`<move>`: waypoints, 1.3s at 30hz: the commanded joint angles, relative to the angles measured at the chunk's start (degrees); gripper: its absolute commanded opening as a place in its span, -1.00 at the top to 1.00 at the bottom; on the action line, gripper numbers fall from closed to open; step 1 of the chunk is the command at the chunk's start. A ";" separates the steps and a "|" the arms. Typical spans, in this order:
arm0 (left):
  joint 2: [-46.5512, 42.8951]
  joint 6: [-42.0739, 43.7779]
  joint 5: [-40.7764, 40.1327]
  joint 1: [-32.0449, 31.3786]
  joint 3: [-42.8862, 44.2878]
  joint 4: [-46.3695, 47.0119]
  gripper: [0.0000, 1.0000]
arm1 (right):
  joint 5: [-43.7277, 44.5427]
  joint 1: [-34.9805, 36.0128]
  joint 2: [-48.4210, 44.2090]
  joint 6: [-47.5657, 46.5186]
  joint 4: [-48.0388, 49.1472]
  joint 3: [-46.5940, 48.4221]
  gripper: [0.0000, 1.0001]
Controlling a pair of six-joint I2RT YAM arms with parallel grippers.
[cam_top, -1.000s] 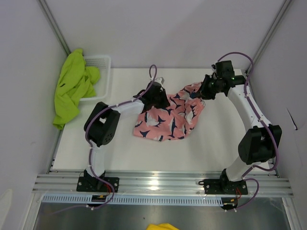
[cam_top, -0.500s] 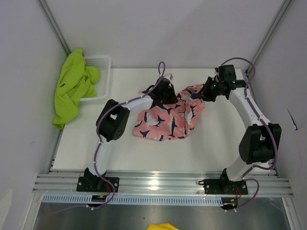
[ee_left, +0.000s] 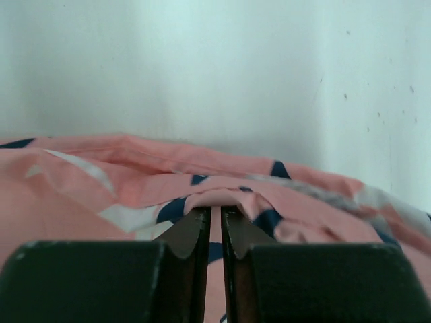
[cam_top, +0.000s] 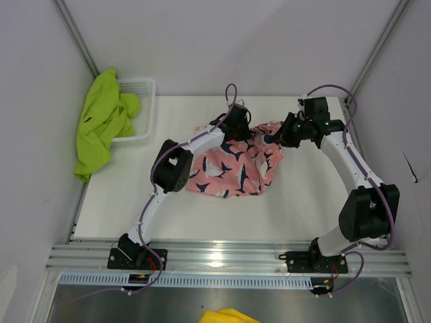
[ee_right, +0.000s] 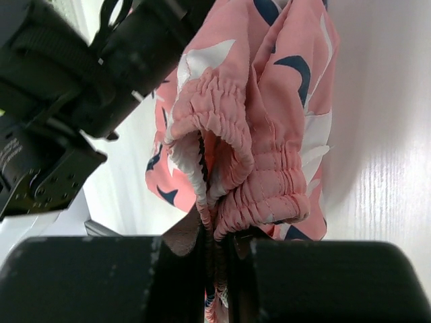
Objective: Fold and stack the shorts
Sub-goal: Fold the shorts
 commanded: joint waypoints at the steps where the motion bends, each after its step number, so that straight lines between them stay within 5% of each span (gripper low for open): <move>1: 2.14 -3.97 -4.68 0.19 4.55 -1.86 0.77 | -1.54 1.40 -4.17 1.60 2.45 -1.77 0.99; 14: 1.10 -7.67 -5.66 0.54 2.28 0.16 0.74 | -2.25 1.57 -3.74 3.19 5.18 -5.64 1.00; 22: -12.84 -3.72 -1.44 2.29 -7.65 5.17 0.45 | -5.14 -2.11 -0.22 3.72 6.67 -5.11 1.00; 32: -45.27 4.19 1.10 11.96 -49.08 9.91 0.19 | -1.21 -3.44 5.14 2.49 -0.34 3.76 1.00; 39: -49.36 9.47 3.40 19.26 -57.41 7.28 0.04 | 11.78 2.88 10.41 1.52 -10.63 16.50 1.00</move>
